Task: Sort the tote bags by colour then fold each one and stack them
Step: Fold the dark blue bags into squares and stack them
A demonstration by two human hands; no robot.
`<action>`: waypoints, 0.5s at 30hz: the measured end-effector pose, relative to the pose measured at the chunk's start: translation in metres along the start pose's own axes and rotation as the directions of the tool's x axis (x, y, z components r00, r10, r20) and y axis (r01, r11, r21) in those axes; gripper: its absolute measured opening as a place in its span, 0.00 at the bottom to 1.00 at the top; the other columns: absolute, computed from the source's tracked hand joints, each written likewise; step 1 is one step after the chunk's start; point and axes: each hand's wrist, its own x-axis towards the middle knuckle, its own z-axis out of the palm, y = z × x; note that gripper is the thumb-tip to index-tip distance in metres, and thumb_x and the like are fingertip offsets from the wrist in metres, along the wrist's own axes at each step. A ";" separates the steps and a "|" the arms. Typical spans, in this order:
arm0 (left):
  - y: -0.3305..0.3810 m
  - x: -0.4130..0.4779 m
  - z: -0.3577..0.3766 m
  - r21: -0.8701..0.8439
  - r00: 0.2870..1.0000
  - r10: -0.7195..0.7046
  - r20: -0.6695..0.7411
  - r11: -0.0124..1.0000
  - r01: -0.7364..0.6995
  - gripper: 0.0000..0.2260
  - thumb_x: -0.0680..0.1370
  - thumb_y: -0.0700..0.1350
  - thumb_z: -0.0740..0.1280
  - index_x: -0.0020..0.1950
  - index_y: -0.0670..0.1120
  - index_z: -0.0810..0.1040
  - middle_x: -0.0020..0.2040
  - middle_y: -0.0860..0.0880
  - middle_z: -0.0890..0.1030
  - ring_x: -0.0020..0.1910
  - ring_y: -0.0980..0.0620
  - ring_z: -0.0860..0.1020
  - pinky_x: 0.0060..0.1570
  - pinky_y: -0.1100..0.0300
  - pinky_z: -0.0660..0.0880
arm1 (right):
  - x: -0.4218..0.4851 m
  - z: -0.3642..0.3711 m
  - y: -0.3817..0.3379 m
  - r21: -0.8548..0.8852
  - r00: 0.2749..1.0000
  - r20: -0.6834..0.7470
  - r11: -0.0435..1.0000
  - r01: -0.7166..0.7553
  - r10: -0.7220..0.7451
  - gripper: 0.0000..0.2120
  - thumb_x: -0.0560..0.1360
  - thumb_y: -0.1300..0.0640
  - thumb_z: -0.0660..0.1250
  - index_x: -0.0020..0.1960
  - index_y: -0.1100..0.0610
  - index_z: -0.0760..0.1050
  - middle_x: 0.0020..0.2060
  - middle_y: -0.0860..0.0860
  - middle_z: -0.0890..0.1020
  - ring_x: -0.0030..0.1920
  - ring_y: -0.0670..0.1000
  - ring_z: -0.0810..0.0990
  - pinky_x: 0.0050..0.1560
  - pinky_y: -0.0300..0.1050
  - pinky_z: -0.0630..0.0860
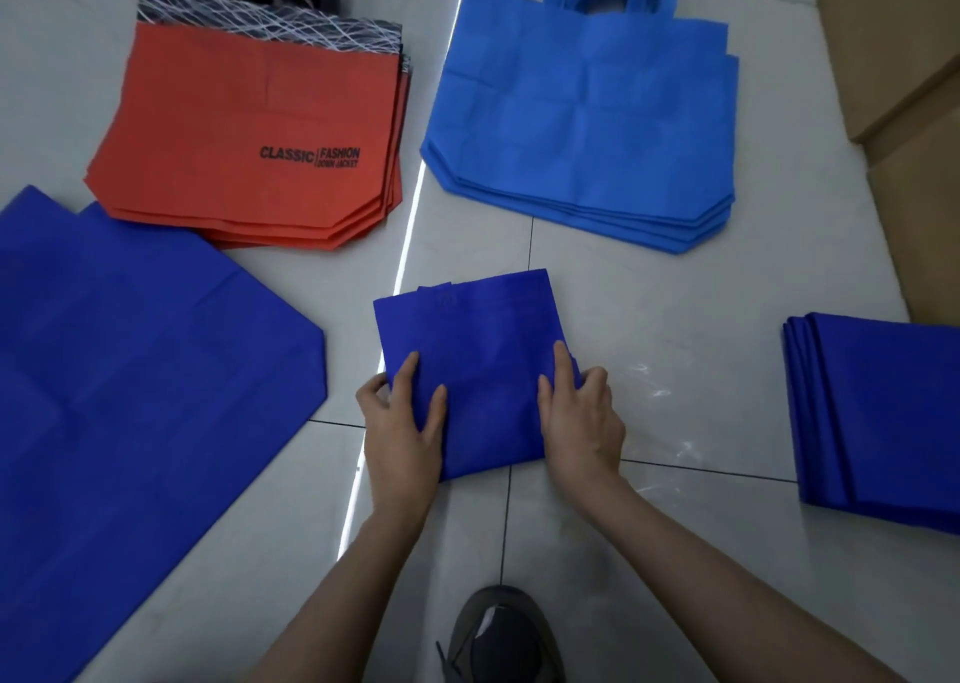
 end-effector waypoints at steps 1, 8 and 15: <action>0.002 -0.004 -0.004 -0.105 0.999 -0.028 0.045 0.994 0.033 0.23 0.78 0.50 0.63 0.73 0.51 0.64 0.67 0.49 0.65 0.60 0.55 0.69 0.54 0.65 0.65 | -0.002 -0.003 0.000 0.028 1.000 0.005 0.999 -0.017 0.017 0.25 0.81 0.46 0.51 0.76 0.48 0.51 0.51 0.55 0.68 0.42 0.51 0.69 0.35 0.44 0.70; 0.008 0.007 -0.030 -0.524 0.930 -0.083 0.357 0.807 0.273 0.24 0.72 0.45 0.72 0.66 0.57 0.72 0.66 0.55 0.71 0.60 0.55 0.74 0.56 0.59 0.76 | -0.002 -0.023 0.021 0.666 0.977 0.212 0.726 -0.168 0.031 0.20 0.79 0.46 0.58 0.70 0.43 0.64 0.59 0.53 0.72 0.61 0.54 0.70 0.60 0.45 0.68; 0.067 0.026 -0.015 -0.448 0.827 0.134 0.546 0.881 0.153 0.23 0.72 0.44 0.72 0.64 0.59 0.74 0.64 0.56 0.73 0.58 0.56 0.76 0.51 0.62 0.78 | -0.015 -0.067 0.078 0.958 0.954 0.287 0.038 -0.285 -0.089 0.22 0.76 0.61 0.67 0.66 0.44 0.71 0.64 0.43 0.73 0.59 0.40 0.75 0.56 0.35 0.75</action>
